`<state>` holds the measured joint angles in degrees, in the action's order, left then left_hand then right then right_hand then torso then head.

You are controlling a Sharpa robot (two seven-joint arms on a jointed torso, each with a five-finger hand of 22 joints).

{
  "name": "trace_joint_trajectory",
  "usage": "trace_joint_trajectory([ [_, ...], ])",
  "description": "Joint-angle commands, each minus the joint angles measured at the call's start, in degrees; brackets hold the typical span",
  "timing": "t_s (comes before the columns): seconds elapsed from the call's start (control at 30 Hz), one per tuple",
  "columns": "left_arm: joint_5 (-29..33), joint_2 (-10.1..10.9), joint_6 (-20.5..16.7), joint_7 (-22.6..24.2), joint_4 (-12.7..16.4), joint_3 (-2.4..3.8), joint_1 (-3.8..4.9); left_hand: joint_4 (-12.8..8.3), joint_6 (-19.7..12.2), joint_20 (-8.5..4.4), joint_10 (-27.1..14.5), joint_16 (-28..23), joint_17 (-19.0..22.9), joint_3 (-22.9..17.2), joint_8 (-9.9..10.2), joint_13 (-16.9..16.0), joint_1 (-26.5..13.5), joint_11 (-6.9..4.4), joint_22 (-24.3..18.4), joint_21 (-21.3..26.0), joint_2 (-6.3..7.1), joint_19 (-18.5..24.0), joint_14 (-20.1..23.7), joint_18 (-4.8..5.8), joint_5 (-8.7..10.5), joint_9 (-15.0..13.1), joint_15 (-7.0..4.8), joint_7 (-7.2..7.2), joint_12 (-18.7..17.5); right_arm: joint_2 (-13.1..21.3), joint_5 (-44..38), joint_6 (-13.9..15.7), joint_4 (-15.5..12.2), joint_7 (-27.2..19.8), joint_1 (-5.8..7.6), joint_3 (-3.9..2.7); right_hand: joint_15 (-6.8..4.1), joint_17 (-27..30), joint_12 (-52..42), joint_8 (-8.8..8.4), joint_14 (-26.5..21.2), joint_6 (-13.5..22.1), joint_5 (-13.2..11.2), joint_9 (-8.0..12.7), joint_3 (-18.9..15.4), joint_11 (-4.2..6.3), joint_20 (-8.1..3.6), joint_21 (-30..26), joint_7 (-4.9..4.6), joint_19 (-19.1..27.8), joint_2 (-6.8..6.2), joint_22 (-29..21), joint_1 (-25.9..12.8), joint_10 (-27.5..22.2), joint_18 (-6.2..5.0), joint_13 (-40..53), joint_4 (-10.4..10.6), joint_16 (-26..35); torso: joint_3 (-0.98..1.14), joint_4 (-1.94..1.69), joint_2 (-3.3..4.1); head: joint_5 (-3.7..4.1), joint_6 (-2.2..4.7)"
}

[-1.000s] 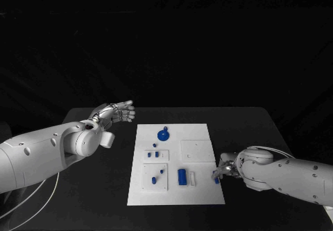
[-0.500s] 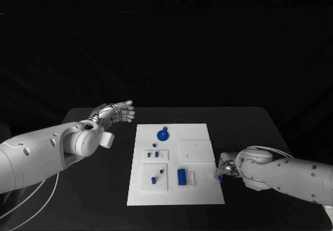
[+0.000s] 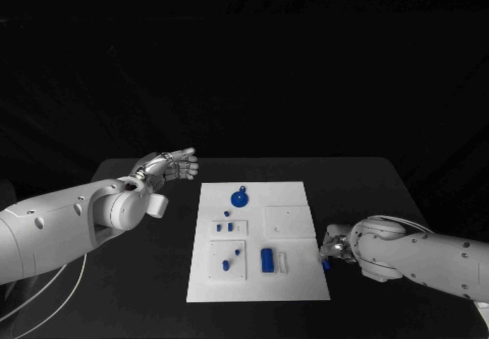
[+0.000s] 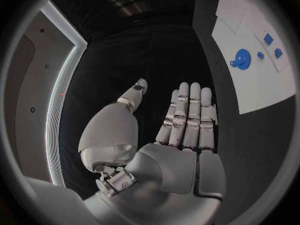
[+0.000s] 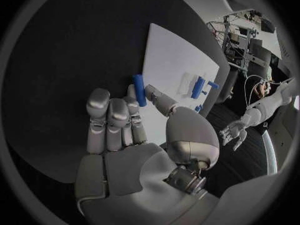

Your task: Assemble the parts on the task board

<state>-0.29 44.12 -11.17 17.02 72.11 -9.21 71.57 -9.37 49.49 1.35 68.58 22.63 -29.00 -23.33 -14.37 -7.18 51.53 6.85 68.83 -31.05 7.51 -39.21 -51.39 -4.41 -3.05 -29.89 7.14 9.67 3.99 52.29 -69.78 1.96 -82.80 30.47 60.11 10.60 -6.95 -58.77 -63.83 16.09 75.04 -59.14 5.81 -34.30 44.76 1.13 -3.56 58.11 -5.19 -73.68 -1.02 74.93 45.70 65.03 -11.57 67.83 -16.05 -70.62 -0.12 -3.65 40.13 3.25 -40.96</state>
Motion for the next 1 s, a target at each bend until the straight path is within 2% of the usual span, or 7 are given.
trace_joint_trajectory([
  [0.03,0.11,-0.02,0.5,0.37,0.14,0.03,0.04,-0.1,-0.42,0.28,0.03,-0.38,-0.07,0.03,-0.34,0.06,-0.18,-0.04,0.07,0.19,-0.35,-0.25,-0.16,-0.56,0.18,0.05,0.24,0.0,0.19,1.3,0.91,0.31,-0.1,0.4,0.03,0.15,-0.16,0.09,0.27,0.11,0.34,-0.59,-0.23,-0.02,0.39,0.09,0.45,0.34,0.13,-0.01,0.04,0.88,-1.06,0.55,-3.43,-0.13,0.0,0.21,-0.04,-0.04,-0.04,-0.03,0.04],
  [0.2,0.11,-0.04,0.52,0.38,0.04,0.02,0.04,-0.11,-0.42,0.28,0.03,-0.4,-0.08,0.03,-0.34,0.06,-0.16,-0.04,0.08,0.2,-0.36,-0.25,-0.16,-0.56,0.18,0.06,0.24,0.01,0.19,2.74,0.59,0.35,-0.88,0.59,2.17,0.03,-0.23,0.12,0.31,0.07,0.38,-1.02,-0.95,0.22,0.68,0.19,0.46,0.41,0.22,-0.11,-0.02,0.86,-1.62,0.82,-3.43,-0.19,-0.02,0.2,-0.09,-0.01,-0.03,0.01,0.12],
  [0.33,0.11,-0.08,0.59,0.39,0.01,0.02,0.04,-0.11,-0.42,0.29,0.03,-0.41,-0.1,0.03,-0.35,0.06,-0.15,-0.04,0.09,0.21,-0.36,-0.25,-0.17,-0.55,0.18,0.06,0.25,0.01,0.19,3.46,0.89,0.53,-2.6,0.53,4.04,-0.25,-0.27,0.13,0.33,0.08,0.4,-1.23,-1.2,0.3,0.79,0.24,0.45,0.44,0.27,-0.15,-0.01,0.86,-1.82,0.95,-3.43,-0.22,0.01,0.19,-0.04,-0.03,0.0,-0.04,0.08],
  [0.47,0.11,-0.19,0.69,0.39,0.01,0.02,0.04,-0.11,-0.42,0.29,0.04,-0.42,-0.11,0.03,-0.35,0.06,-0.15,-0.04,0.1,0.22,-0.36,-0.25,-0.17,-0.55,0.18,0.06,0.25,0.01,0.19,3.41,4.65,0.54,-5.11,0.41,5.16,-0.31,-0.31,0.14,0.37,0.08,0.41,-1.44,-1.51,0.4,0.86,0.29,0.45,0.46,0.32,-0.18,-0.03,0.84,-2.11,1.07,-3.43,-0.25,0.09,0.19,-0.01,0.0,0.01,-0.09,0.04],
  [0.67,0.11,-0.21,0.69,0.39,0.1,0.02,0.04,-0.11,-0.42,0.3,0.04,-0.43,-0.13,0.03,-0.36,0.06,-0.15,-0.04,0.11,0.23,-0.37,-0.26,-0.17,-0.55,0.18,0.06,0.25,0.01,0.19,1.11,10.81,-0.88,-7.02,0.54,5.25,-0.3,-0.36,0.15,0.44,-0.01,0.43,-1.63,-1.89,0.59,0.55,0.33,0.45,0.5,0.36,-0.25,-0.08,0.82,-2.9,1.2,-3.43,-0.28,0.17,0.17,0.01,-0.05,0.03,-0.12,-0.07],
  [0.83,0.1,-0.24,0.85,0.36,0.11,0.02,0.04,-0.11,-0.42,0.3,0.04,-0.45,-0.15,0.03,-0.37,0.07,-0.14,-0.05,0.12,0.24,-0.39,-0.26,-0.18,-0.55,0.18,0.07,0.26,0.01,0.19,-1.69,11.47,-0.55,-6.81,0.44,5.14,-0.05,-0.37,0.17,0.5,-0.1,0.4,-1.61,-1.83,0.7,0.36,0.33,0.44,0.48,0.35,-0.21,0.01,0.81,-3.2,1.18,-3.43,-0.28,0.09,0.2,0.0,-0.01,0.04,-0.18,-0.21],
  [1.0,0.1,-0.38,1.02,0.37,0.11,0.02,0.04,-0.11,-0.4,0.31,0.07,-0.47,-0.17,0.04,-0.39,0.06,-0.14,-0.07,0.14,0.26,-0.41,-0.26,-0.18,-0.55,0.18,0.07,0.26,0.01,0.21,-4.53,10.22,0.05,-5.91,0.37,3.8,0.06,-0.4,0.18,0.55,-0.17,0.39,-1.73,-1.83,0.85,-0.12,0.35,0.42,0.48,0.36,-0.17,0.06,0.8,-3.87,1.17,-3.43,-0.25,0.12,0.2,0.03,-0.04,0.04,-0.46,-0.26],
])
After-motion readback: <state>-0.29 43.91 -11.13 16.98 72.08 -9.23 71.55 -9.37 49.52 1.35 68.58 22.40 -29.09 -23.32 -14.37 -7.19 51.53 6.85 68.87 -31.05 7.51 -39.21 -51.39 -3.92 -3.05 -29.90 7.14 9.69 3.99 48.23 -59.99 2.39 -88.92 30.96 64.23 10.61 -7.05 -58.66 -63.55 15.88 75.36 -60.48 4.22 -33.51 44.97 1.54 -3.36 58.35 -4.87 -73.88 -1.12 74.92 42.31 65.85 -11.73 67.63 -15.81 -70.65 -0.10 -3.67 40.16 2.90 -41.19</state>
